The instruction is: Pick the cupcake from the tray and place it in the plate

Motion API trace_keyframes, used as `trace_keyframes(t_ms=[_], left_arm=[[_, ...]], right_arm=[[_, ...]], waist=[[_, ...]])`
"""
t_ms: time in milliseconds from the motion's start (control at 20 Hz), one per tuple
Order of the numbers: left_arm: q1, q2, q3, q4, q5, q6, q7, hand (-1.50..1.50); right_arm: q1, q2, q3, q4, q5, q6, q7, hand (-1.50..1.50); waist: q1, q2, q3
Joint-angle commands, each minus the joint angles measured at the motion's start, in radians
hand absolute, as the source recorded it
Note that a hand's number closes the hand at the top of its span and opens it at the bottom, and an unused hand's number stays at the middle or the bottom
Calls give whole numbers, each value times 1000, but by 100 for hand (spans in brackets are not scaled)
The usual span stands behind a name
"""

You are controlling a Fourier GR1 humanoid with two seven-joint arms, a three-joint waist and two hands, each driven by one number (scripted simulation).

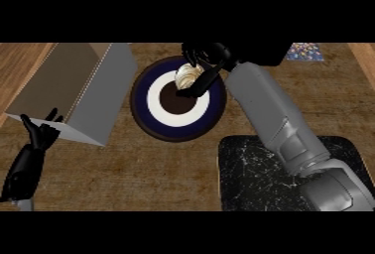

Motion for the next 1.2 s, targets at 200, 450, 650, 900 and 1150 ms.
trace_keyframes(t_ms=[200,450,650,900,1150], left_arm=[[-47,14,-23,16,7,-58,43,0],[-24,-9,-41,16,-10,-49,10,0],[-47,-16,-18,35,-1,-35,22,0],[-72,-24,-14,87,-32,-3,19,0],[-1,-67,-51,18,-55,22,23,0]], right_arm=[[-14,44,3,128,-136,0,116,150],[-62,45,49,153,-185,-16,181,-150],[30,45,-16,138,-256,-71,31,-150],[-11,45,-138,117,-399,-64,71,-150],[30,-56,-233,132,-464,-1,78,-150]], waist=[[55,17,-5],[58,12,-5],[47,18,-4],[12,10,-5],[3,12,-4]])
